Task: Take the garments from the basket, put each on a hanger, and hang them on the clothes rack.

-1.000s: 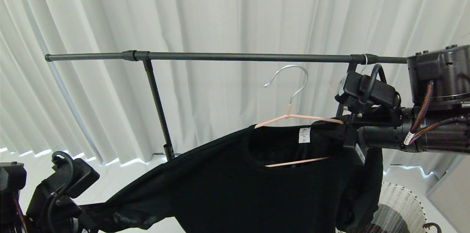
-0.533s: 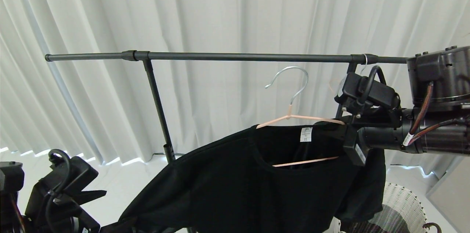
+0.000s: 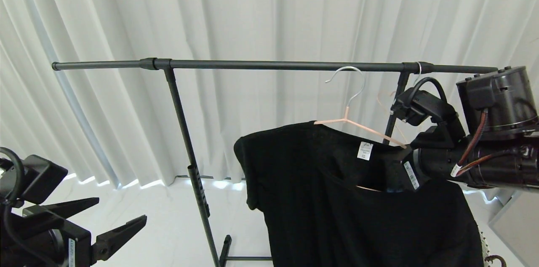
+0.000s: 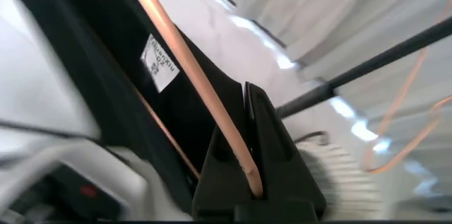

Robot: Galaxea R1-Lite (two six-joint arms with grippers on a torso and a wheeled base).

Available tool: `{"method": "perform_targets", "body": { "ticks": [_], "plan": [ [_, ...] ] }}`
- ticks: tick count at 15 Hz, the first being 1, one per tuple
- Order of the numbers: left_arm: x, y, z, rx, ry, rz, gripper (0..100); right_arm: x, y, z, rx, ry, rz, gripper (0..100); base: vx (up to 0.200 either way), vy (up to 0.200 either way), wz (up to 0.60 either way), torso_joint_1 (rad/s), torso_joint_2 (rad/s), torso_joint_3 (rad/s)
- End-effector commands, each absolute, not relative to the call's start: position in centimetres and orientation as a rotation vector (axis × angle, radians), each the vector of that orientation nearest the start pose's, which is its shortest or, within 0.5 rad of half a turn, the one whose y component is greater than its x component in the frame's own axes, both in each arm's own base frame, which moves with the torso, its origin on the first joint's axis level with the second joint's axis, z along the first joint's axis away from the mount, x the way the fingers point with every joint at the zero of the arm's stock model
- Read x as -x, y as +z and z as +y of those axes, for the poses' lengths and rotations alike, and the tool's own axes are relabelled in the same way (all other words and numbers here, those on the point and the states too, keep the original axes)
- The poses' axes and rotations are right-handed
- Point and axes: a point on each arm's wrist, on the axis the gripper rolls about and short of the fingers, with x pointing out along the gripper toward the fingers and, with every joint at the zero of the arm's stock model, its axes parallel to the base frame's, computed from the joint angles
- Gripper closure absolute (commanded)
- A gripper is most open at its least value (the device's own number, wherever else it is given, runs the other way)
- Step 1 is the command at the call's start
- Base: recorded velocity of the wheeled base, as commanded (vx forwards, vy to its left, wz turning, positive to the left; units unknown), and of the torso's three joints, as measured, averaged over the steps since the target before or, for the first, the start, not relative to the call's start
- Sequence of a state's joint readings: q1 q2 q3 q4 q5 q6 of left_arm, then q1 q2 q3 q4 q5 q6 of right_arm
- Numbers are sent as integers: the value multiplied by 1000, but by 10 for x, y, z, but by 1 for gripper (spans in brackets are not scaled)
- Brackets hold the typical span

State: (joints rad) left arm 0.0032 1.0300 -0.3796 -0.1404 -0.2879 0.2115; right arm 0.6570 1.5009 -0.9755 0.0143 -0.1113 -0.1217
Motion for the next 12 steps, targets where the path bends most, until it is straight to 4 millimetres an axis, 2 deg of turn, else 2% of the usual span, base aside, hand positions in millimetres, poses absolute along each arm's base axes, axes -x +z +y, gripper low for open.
{"method": "perform_targets", "body": {
  "ticks": [1,3,6,9,12],
  "plan": [
    [-118,165,-6,-137,-331,454,0,-202,225,155,321,540,473,100,0,0,0,0,0,0],
    [-123,173,-6,-141,-323,421,0,-205,221,154,354,437,491,100,0,0,0,0,0,0],
    [-139,179,-3,-178,-190,441,0,-212,214,157,343,352,525,100,0,0,0,0,0,0],
    [-157,187,-2,-202,-97,418,0,-229,212,168,258,208,531,100,0,0,0,0,0,0],
    [-158,188,-5,-216,-109,393,0,-254,200,181,232,27,560,100,0,0,0,0,0,0]
  ]
}}
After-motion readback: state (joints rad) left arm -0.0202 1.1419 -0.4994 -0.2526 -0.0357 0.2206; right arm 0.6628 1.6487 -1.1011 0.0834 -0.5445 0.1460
